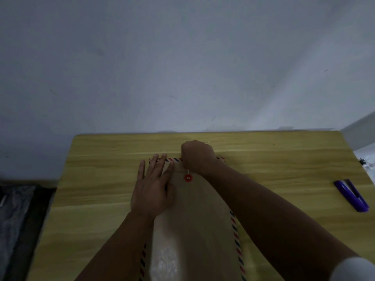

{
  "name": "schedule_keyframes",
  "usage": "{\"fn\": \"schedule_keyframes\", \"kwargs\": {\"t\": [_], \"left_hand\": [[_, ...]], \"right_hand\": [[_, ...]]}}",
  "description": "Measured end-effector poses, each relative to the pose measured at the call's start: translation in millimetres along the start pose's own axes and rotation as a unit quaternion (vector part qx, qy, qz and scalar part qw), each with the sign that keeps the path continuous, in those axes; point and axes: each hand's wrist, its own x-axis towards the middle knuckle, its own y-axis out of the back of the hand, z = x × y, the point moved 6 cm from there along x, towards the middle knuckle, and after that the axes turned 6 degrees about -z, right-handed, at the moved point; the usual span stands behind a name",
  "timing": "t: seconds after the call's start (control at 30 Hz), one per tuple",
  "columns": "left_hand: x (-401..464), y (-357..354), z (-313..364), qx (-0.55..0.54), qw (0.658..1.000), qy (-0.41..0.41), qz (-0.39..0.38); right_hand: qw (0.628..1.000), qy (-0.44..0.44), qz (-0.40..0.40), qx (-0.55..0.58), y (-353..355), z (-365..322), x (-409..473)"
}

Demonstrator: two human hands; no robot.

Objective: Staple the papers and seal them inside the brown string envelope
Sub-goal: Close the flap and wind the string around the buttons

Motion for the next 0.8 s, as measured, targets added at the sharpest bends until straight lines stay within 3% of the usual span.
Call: {"fn": "schedule_keyframes", "kwargs": {"t": [0.43,0.67,0.8], "left_hand": [[0,-1,-1,-0.002,1.000,0.002,0.001],[-1,1,0,0.009,1.000,0.013,-0.004],[-1,2,1,0.004,1.000,0.017,-0.004]], "right_hand": [[0.991,0.106,-0.006,-0.083,-12,-23,-30],[0.990,0.130,0.062,-0.002,-26,16,-66],[0.978,0.179,0.081,-0.068,-38,32,-88]]}}
